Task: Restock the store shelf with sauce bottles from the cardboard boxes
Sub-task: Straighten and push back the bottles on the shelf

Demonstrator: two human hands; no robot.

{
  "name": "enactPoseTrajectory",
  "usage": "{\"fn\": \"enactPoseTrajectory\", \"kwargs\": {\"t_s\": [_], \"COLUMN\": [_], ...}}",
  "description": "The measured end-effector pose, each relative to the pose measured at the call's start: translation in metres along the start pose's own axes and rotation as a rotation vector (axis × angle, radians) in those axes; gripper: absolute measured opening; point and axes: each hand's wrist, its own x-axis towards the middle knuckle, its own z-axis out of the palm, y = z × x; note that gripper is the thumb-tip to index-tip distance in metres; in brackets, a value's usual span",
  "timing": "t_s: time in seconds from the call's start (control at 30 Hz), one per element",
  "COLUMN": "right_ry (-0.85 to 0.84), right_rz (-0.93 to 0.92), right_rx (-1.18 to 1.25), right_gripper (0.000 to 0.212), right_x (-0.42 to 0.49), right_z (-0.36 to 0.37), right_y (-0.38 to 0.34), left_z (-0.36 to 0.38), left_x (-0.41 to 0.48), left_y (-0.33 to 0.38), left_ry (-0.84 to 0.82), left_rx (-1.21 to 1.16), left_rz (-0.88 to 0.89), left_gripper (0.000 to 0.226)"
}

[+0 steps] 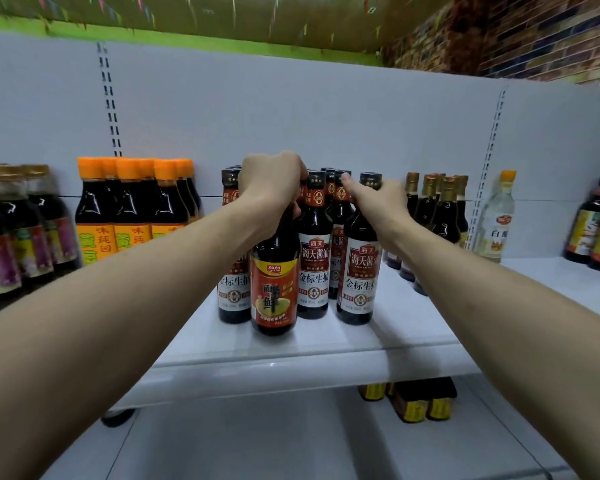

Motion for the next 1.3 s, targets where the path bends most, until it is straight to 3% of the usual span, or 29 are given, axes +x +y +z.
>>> {"fn": "enactPoseTrajectory", "kwargs": {"t_s": [0.6, 0.9, 1.13, 1.3], "right_ry": [-0.018, 0.116, 0.154, 0.141], "right_rz": [-0.138, -0.181, -0.177, -0.167], "right_rx": [-0.059, -0.291, -0.344, -0.344], "right_gripper": [0.063, 0.058, 0.061, 0.059], "right_x": [0.006, 0.009, 0.016, 0.014], "right_z": [0.008, 0.022, 0.028, 0.027], "right_y": [0.016, 0.018, 0.022, 0.02], "left_z": [0.008, 0.007, 0.008, 0.008], "left_x": [0.002, 0.003, 0.0, -0.001], "left_y": [-0.026, -0.029, -0.028, -0.027], "left_ry": [0.12, 0.14, 0.131, 0.135], "left_rx": [-0.003, 0.024, 0.043, 0.033], "left_rz": [-0.005, 0.046, 0.055, 0.052], "left_gripper": [0.01, 0.021, 0.007, 0.009]}}
